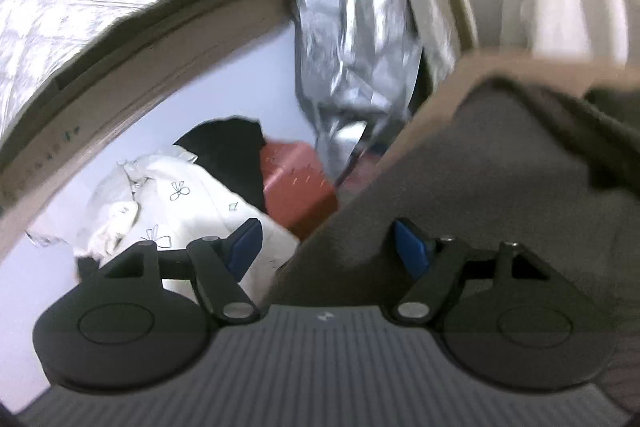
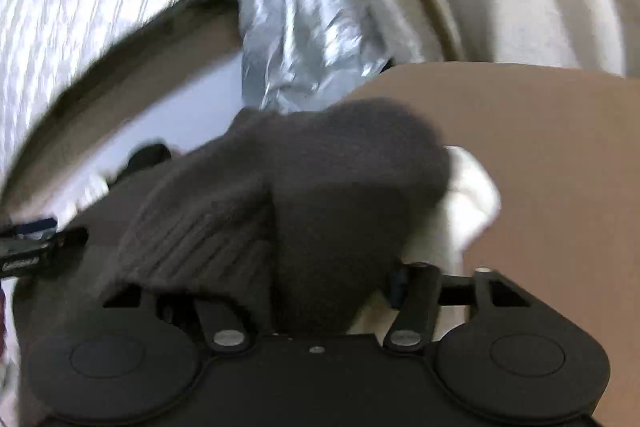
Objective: Fold clothes
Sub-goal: 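Lift the folded sweater with both grippers and carry it onto the white garment stack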
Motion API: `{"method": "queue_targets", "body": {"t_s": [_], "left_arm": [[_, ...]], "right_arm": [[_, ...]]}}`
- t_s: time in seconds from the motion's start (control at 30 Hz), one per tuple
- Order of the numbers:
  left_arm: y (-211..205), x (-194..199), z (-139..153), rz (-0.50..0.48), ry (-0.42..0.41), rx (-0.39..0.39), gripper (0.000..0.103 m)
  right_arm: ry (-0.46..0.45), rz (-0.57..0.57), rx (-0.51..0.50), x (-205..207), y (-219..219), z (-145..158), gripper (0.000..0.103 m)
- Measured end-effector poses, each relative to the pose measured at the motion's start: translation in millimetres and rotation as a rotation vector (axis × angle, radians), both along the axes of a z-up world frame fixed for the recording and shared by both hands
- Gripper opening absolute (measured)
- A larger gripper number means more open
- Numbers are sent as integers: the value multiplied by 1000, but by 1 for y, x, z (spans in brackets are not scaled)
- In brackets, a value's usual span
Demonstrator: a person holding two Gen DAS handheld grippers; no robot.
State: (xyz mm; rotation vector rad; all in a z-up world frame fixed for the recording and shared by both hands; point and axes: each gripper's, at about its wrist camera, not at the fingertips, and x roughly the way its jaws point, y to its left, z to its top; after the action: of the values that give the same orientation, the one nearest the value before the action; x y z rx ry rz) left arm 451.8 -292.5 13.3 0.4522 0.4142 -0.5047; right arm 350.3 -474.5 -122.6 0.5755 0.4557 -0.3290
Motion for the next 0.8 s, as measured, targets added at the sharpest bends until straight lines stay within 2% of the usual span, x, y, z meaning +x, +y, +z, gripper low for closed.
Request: {"method": "queue_targets", "body": {"t_s": [0.07, 0.1, 0.17, 0.23, 0.27, 0.33, 0.43, 0.5, 0.63, 0.77, 0.8], "left_arm": [[21, -32, 12, -97, -132, -92, 80], [24, -44, 14, -127, -114, -105, 87], [26, -62, 15, -172, -18, -123, 87], [21, -73, 1, -185, 102, -99, 87], [16, -76, -11, -184, 163, -66, 87], [8, -78, -39, -119, 273, 21, 87], [16, -79, -50, -50, 380, -32, 87], [21, -78, -51, -52, 386, -68, 87], [28, -72, -60, -41, 407, -121, 89], [32, -78, -64, -47, 377, -127, 89], [31, -77, -65, -44, 371, -125, 89]], "right_arm": [[-47, -31, 4, -25, -2, 8, 73], [-68, -46, -35, -40, -4, 12, 73], [-73, -108, -146, -66, -3, 24, 73], [-54, -146, -230, -80, -4, 35, 66], [-54, -111, -255, -78, -1, 40, 65], [-53, -40, -304, -74, 5, 50, 64], [-58, 117, -376, -68, 27, 61, 64], [-64, 238, -422, -64, 47, 67, 65], [39, 306, -650, -36, 87, 57, 67], [269, 329, -1008, 1, 114, 31, 66], [278, 315, -1025, 4, 110, 32, 62]]}}
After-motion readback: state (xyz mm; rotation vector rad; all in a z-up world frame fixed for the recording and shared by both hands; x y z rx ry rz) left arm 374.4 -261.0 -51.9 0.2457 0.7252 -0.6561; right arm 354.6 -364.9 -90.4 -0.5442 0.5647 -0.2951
